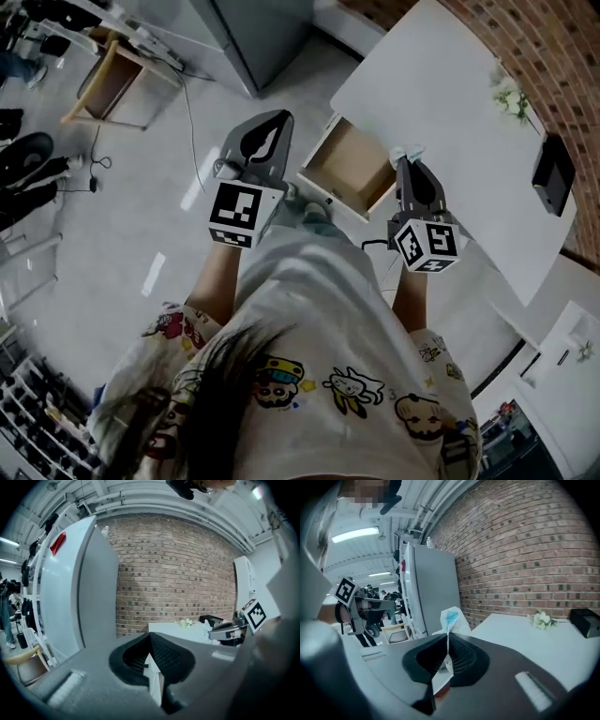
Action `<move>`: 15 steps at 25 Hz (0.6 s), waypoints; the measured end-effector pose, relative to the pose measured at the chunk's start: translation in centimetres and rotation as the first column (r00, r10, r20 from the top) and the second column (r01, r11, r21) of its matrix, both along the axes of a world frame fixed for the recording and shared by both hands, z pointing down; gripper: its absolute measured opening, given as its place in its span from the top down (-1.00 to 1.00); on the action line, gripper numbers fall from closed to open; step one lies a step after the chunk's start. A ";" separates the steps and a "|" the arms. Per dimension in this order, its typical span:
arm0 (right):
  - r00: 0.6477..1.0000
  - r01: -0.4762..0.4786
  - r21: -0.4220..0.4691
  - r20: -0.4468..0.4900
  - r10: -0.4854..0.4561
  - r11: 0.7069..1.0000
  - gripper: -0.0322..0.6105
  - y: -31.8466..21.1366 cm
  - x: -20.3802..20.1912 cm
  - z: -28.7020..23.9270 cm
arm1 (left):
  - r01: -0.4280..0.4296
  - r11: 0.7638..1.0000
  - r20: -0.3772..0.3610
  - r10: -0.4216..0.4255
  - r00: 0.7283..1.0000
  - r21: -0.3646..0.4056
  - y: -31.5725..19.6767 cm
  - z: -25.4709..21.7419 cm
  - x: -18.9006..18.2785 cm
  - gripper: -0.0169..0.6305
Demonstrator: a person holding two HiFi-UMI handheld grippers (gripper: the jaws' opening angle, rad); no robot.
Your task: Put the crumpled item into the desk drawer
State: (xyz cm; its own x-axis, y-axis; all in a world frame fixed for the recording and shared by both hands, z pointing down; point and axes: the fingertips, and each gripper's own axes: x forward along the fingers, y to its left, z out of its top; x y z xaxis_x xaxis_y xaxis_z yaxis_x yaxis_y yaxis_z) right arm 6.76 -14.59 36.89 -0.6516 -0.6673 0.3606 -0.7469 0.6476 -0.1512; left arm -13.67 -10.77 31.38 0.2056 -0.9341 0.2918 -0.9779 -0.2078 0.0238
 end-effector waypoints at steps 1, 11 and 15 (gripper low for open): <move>0.999 -0.034 -0.001 -0.004 0.034 0.999 0.85 0.1 0.0 0.2 | -0.030 1.000 -0.003 0.030 1.000 -0.002 -0.5 0.2 -0.2 0.96; 0.957 -0.287 -0.004 -0.044 0.286 0.958 0.85 1.4 0.5 0.9 | -0.303 0.952 -0.030 0.302 0.953 -0.049 -3.7 2.4 0.6 0.96; 0.938 -0.342 -0.015 -0.065 0.341 0.939 0.85 2.1 1.0 1.5 | -0.358 0.931 -0.042 0.356 0.934 -0.073 -3.9 3.5 1.2 0.96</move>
